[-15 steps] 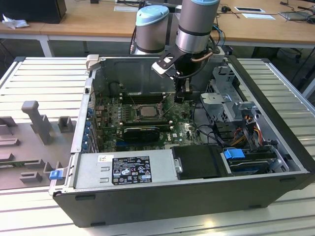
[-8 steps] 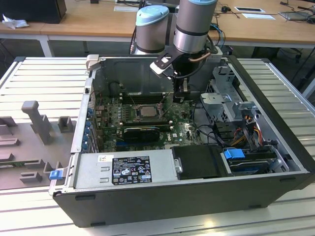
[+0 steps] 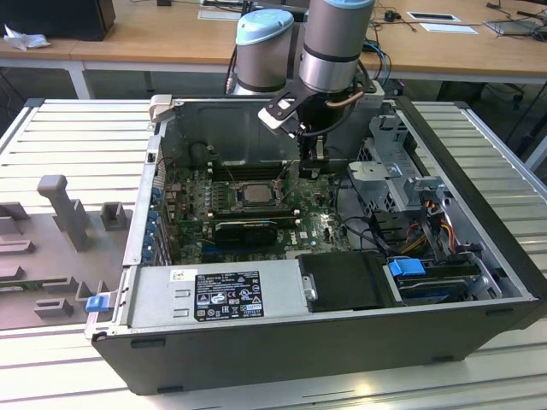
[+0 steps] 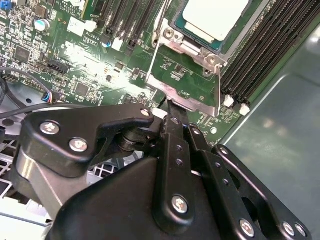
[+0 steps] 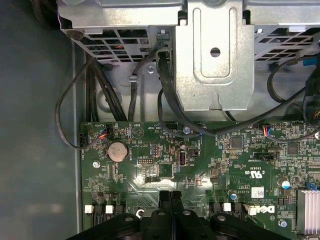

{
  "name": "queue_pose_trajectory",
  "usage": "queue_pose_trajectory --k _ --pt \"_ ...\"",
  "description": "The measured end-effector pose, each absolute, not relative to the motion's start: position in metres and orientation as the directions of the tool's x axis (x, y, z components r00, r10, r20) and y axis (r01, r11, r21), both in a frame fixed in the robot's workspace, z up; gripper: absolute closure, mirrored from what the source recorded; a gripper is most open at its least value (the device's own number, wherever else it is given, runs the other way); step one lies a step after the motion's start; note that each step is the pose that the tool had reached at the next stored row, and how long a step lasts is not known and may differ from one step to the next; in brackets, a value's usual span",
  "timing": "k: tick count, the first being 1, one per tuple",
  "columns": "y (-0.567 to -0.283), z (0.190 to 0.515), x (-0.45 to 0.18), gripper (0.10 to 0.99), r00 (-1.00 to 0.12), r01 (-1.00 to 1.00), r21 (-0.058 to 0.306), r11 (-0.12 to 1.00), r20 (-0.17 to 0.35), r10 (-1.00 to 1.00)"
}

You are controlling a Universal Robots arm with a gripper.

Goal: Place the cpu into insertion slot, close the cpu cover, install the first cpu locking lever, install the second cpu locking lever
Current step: 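Close the cpu cover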

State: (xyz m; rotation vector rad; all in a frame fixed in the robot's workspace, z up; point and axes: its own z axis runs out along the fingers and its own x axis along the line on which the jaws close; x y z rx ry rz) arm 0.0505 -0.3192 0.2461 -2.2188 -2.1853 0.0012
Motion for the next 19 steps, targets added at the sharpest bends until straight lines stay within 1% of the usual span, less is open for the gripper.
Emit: queue_pose_trajectory --k 19 --pt "-0.319 0.246 0.038 0.98 0.015 1.0 -0.02 -0.015 0.019 1.0"
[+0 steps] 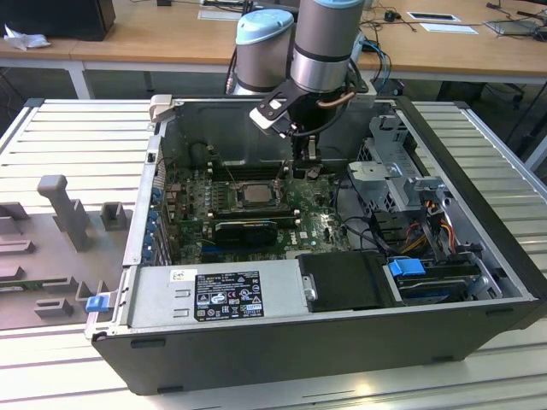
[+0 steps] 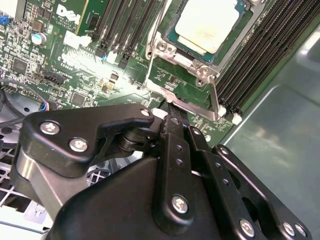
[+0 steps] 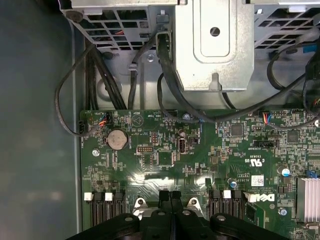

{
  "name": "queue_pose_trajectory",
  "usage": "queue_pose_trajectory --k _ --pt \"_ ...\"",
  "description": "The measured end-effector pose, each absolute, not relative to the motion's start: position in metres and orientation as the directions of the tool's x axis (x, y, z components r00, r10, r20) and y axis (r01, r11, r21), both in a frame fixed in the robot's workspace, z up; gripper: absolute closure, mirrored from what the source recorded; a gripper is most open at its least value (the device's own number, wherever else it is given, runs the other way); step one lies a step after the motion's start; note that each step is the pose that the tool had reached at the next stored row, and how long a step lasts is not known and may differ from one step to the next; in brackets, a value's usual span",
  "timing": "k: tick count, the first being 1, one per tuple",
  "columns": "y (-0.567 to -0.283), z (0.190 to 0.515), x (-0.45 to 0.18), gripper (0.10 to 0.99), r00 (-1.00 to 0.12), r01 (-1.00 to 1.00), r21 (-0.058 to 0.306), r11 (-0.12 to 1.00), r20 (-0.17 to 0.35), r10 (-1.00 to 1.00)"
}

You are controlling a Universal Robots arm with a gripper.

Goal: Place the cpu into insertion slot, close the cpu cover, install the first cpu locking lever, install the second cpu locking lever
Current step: 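Close the cpu cover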

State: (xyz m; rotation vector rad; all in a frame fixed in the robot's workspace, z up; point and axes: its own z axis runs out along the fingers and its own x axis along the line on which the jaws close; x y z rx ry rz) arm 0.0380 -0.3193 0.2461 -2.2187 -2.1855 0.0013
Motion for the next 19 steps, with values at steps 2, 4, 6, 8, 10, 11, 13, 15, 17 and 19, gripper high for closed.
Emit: queue_pose_trajectory --k 2,4,6,8,10,11,13,15,17,19 --pt "-0.319 0.246 0.037 0.98 0.015 1.0 -0.02 -0.015 0.019 1.0" --pt "-0.319 0.246 0.036 0.98 0.015 1.0 -0.02 -0.015 0.019 1.0" --pt "-0.319 0.246 0.035 0.98 0.015 1.0 -0.02 -0.015 0.019 1.0" --pt "-0.319 0.246 0.033 0.98 0.015 1.0 -0.02 -0.015 0.019 1.0" --pt "-0.319 0.246 0.032 0.98 0.015 1.0 -0.02 -0.015 0.019 1.0" --pt "-0.319 0.246 0.031 0.98 0.015 1.0 -0.02 -0.015 0.019 1.0" --pt "-0.319 0.246 0.029 0.98 0.015 1.0 -0.02 -0.015 0.019 1.0" --pt "-0.319 0.246 0.028 0.98 0.015 1.0 -0.02 -0.015 0.019 1.0" --pt "-0.319 0.246 0.026 0.98 0.015 1.0 -0.02 -0.015 0.019 1.0" --pt "-0.319 0.246 0.024 0.98 0.015 1.0 -0.02 -0.015 0.019 1.0"
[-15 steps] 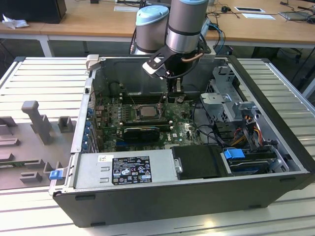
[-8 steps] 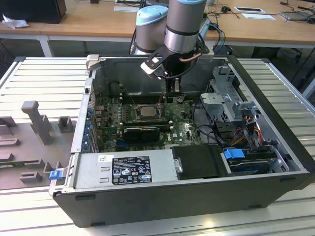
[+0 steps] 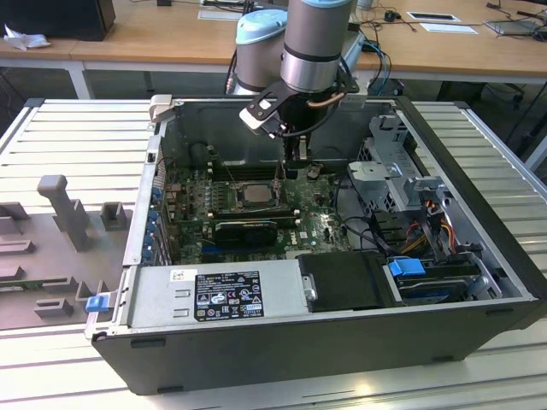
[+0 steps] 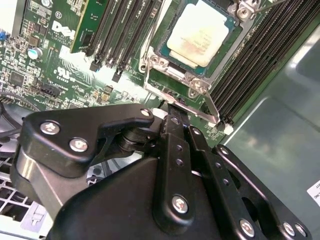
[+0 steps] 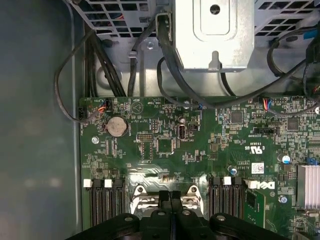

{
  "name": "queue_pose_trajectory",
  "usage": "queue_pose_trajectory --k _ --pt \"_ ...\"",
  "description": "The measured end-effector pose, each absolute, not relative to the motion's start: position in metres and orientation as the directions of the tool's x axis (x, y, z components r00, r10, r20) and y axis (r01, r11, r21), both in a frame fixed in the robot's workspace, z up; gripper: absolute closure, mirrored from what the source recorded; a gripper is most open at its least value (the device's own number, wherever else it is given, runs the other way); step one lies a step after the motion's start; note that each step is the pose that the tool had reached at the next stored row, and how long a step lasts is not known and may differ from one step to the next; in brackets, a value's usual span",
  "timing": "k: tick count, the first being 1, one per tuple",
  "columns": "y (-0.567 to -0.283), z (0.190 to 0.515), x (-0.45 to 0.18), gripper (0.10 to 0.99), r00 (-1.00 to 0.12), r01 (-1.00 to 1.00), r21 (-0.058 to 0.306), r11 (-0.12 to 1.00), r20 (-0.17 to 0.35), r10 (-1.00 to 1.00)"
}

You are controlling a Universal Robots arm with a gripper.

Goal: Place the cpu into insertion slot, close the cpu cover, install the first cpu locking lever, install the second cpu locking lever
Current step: 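Close the cpu cover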

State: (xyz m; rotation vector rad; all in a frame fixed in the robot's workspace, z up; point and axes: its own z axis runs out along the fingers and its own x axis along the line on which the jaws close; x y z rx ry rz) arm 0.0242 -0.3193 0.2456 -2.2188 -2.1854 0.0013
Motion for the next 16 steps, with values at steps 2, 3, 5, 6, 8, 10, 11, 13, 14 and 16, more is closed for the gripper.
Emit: queue_pose_trajectory --k 2,3,5,6,8,10,11,13,14,16 --pt "-0.319 0.246 0.023 0.98 0.015 1.0 -0.02 -0.015 0.019 1.0" --pt "-0.319 0.246 0.022 0.98 0.015 1.0 -0.02 -0.015 0.019 1.0" --pt "-0.319 0.245 0.02 0.98 0.015 1.0 -0.02 -0.015 0.019 1.0" --pt "-0.319 0.245 0.019 0.98 0.015 1.0 -0.02 -0.015 0.019 1.0" --pt "-0.319 0.245 0.016 0.98 0.015 1.0 -0.02 -0.015 0.019 1.0" --pt "-0.319 0.245 0.012 0.98 0.015 1.0 -0.02 -0.015 0.018 1.0" --pt "-0.319 0.244 0.01 0.98 0.015 1.0 -0.02 -0.015 0.019 1.0" --pt "-0.319 0.241 0.008 0.98 0.015 1.0 -0.02 -0.015 0.018 1.0" --pt "-0.319 0.239 0.007 0.98 0.015 1.0 -0.02 -0.015 0.019 1.0" --pt "-0.319 0.235 0.006 0.98 0.014 1.0 -0.02 -0.014 0.019 1.0"
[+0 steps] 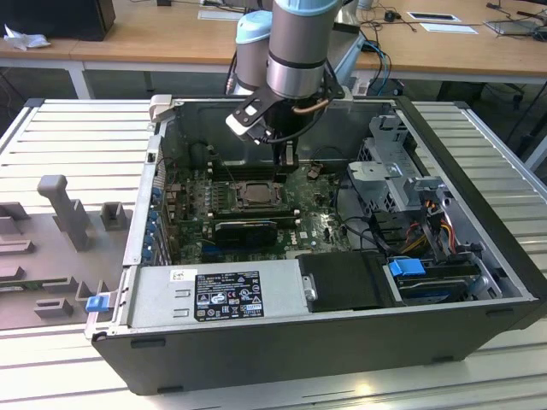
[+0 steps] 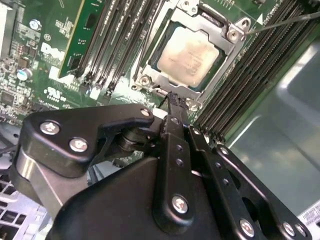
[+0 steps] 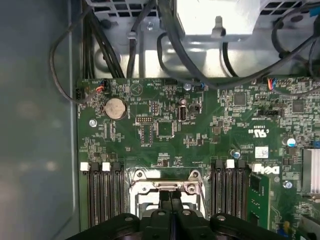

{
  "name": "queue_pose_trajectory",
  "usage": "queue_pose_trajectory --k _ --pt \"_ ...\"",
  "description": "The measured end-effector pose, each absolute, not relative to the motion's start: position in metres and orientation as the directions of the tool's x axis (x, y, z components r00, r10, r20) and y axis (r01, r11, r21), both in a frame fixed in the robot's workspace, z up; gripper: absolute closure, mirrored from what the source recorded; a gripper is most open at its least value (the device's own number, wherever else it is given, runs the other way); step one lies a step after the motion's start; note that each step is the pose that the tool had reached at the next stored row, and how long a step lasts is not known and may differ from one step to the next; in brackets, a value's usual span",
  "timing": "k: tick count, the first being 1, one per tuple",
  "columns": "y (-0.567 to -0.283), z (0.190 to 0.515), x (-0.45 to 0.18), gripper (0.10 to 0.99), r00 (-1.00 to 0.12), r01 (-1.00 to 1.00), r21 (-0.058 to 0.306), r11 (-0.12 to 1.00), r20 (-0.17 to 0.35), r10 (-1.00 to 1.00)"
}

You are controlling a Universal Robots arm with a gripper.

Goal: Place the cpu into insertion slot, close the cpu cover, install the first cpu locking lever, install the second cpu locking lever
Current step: 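Close the cpu cover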

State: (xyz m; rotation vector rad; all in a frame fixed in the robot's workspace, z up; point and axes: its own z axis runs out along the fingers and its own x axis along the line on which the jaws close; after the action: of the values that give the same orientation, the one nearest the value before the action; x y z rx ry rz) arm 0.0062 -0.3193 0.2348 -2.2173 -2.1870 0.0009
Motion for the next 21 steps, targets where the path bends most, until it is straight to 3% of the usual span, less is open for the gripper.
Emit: queue_pose_trajectory --k 21 --pt "-0.319 0.229 -0.028 0.98 -0.001 1.0 -0.02 0.001 0.024 1.0"
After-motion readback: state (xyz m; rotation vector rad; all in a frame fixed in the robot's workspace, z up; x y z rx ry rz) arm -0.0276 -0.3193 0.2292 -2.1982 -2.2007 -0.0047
